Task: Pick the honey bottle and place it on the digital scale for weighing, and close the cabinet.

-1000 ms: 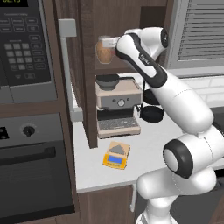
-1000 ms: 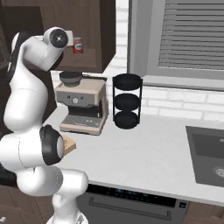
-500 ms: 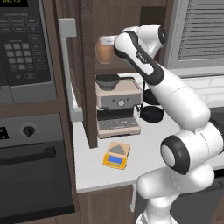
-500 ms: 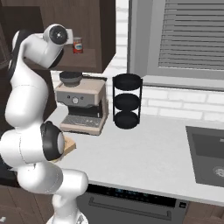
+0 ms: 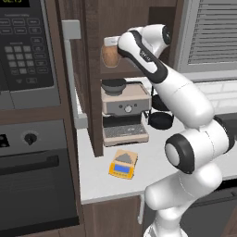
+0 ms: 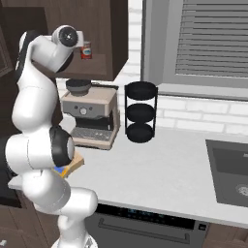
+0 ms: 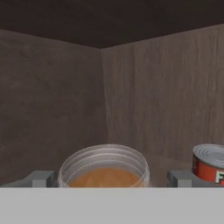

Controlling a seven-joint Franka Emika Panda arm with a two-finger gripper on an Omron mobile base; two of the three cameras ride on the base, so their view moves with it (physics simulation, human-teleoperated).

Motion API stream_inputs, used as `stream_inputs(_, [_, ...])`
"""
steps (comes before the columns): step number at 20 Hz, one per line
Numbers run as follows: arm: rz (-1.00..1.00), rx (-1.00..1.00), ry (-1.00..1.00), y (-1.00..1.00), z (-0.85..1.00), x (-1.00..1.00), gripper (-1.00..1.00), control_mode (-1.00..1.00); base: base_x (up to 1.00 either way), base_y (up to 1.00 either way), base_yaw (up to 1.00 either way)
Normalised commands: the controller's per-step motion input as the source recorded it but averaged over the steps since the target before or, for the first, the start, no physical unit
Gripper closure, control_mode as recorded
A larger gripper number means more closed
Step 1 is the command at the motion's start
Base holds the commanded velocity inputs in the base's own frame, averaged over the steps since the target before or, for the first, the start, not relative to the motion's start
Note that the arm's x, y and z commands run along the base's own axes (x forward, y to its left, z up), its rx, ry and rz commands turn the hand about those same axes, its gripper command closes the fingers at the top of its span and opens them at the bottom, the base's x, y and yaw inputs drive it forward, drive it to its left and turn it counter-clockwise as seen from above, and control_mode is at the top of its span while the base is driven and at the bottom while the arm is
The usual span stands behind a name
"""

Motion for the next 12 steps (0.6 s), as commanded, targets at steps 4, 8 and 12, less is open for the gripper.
stream_inputs(4, [0.0,-0.02,0.0,0.13,-0.21,0.24,-1.0,-1.0,0.0,0.0,0.0])
stream_inputs(8, [0.0,-0.03,0.0,0.2,-0.16,0.21,-1.0,-1.0,0.0,0.0,0.0])
stream_inputs(12, [0.0,-0.02,0.0,0.19,-0.15,0.05,1.0,-1.0,0.0,0.0,0.0])
